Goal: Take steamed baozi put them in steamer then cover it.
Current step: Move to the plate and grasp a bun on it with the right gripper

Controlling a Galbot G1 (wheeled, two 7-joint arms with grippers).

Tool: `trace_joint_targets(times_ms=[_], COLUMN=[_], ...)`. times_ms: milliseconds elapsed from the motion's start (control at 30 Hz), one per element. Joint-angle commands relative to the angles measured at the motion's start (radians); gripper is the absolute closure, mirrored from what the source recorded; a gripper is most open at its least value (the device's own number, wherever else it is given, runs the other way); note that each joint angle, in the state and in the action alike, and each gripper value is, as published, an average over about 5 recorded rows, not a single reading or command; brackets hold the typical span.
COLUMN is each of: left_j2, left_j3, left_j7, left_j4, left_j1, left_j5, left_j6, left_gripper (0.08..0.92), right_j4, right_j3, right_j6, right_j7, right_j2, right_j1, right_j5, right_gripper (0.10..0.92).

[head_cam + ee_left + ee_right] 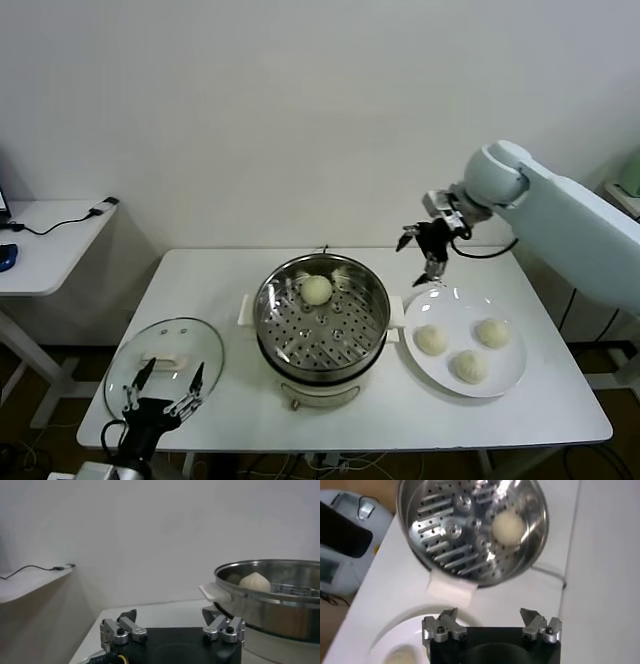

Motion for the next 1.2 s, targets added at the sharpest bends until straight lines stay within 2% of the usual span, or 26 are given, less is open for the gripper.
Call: trace_joint_targets(times_ms=[33, 433, 900, 1200], left_j2=[0.005, 0.003, 0.005, 0.006], left_j3=[-0.001, -0.005, -0.013, -0.012], left_j7=[0.008, 0.008, 0.013, 0.015], left_j4=[-0.003, 0.001, 0.02, 0.029], left_j1=[0.011, 0.029, 0.019, 0.014], left_j5=[-0.011, -0.008, -0.006, -0.005], left_j6=[0.017, 0.012, 0.013, 0.013], left_gripper=[0.177, 0.177, 0.177, 0.177], right_j4=[0.045, -0.067, -0.201, -0.212], right_j3=[0.127, 0.169, 0.177, 0.177], right_j6=[-0.055, 0.0, 0.035, 0.033], right_j7=[0.038, 0.086, 0.145, 0.158], right_j2=[-0.107, 0.022, 0.126, 0.13], right_j1=[-0.242, -0.377, -0.404, -0.411], right_j5=[-0.128, -0.277, -0.313, -0.32], right_gripper=[0.203, 0.203, 0.203, 0.203])
